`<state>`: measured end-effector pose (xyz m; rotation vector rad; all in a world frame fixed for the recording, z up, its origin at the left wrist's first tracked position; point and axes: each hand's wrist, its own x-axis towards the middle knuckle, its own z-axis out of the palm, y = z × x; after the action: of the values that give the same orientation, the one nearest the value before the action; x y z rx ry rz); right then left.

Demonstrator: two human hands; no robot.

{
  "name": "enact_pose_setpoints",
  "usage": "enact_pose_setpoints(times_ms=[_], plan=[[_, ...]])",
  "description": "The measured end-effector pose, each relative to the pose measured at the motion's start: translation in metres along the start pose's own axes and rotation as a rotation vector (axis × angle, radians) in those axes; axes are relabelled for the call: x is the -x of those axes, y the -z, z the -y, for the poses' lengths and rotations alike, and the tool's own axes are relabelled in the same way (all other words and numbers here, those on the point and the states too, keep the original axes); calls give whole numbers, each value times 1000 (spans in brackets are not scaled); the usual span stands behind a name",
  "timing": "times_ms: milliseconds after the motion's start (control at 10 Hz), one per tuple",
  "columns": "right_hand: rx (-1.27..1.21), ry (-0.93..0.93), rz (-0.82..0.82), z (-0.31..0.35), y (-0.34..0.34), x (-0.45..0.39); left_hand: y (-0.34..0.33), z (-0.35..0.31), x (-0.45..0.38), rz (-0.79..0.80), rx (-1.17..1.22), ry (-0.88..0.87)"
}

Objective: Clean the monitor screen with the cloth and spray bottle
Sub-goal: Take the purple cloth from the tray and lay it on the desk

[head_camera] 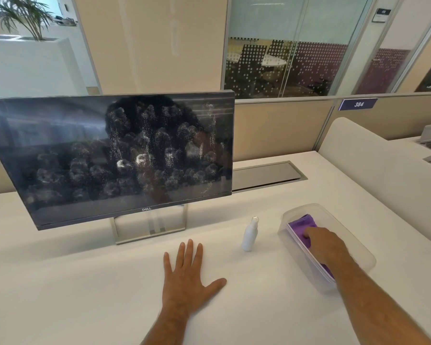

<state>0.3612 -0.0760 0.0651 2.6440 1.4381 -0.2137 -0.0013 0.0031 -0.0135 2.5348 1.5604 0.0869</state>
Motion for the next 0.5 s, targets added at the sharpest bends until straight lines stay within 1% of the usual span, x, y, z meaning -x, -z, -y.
enact_pose_setpoints(times_ms=[200, 300, 500], plan=[[65, 22, -26, 1, -8, -3, 1, 0, 0, 8, 5, 3], [42, 25, -45, 0, -8, -4, 0, 0, 0, 8, 5, 6], [-197, -53, -128, -10, -1, -1, 1, 0, 0, 19, -6, 11]])
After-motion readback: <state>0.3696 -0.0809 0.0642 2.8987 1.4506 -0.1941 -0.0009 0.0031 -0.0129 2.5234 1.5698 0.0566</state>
